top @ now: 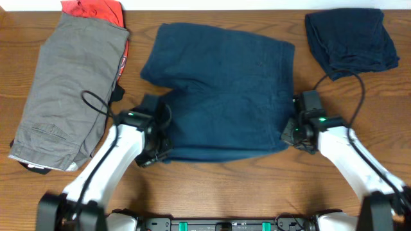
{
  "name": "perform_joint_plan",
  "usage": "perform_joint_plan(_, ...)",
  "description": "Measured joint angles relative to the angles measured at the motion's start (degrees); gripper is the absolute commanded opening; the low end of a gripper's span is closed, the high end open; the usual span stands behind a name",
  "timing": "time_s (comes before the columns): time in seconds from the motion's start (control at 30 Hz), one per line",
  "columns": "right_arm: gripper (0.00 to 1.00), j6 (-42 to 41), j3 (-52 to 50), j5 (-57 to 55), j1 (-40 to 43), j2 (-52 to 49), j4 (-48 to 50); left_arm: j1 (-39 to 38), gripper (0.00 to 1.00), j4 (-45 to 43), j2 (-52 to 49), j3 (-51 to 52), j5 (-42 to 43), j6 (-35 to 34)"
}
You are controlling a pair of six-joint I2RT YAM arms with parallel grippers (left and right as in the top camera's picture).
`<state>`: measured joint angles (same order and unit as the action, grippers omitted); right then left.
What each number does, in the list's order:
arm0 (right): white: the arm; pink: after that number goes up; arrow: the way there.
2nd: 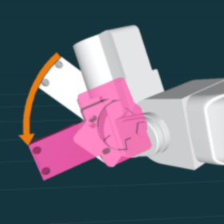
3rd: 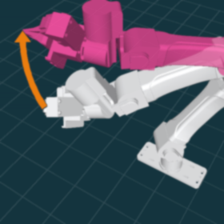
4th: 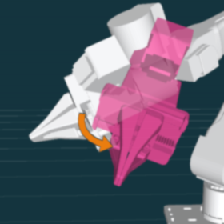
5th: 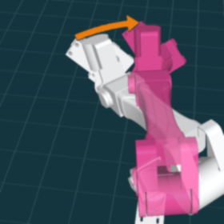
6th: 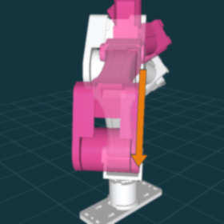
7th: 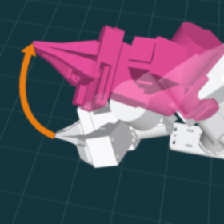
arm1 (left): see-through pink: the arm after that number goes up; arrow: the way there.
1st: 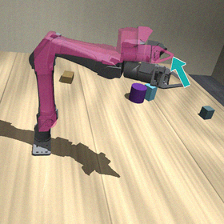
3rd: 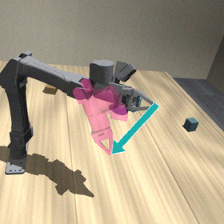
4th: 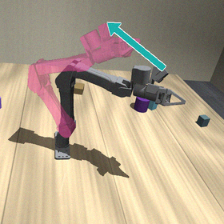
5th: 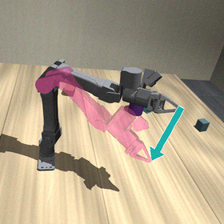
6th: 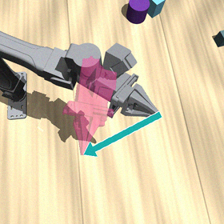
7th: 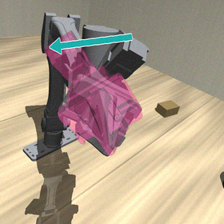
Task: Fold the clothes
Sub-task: 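Lift both leg hems and fold them up onto the waistband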
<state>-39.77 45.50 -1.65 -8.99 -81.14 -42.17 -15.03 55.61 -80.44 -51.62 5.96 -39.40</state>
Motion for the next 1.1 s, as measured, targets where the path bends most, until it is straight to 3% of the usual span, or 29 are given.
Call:
perform_joint_plan(0.27,0.01,3.5,11.2,4.1,4.9,11.4,-17.5,-0.2,0.06,8.1,11.2,-12.7,-5.6,1.5)
perform_joint_plan(0.7,0.01,7.6,23.9,9.7,6.3,15.5,-39.1,-0.4,0.06,13.6,28.0,-21.5,-9.0,2.2)
perform_joint_plan(0.9,0.01,9.0,28.4,10.4,6.3,16.8,-42.1,-0.4,0.06,13.0,29.3,-22.9,-9.9,2.2)
perform_joint_plan(1.1,0.01,9.0,28.6,8.9,8.0,13.6,-37.9,-0.4,0.06,8.1,22.6,-22.9,-10.3,3.9)
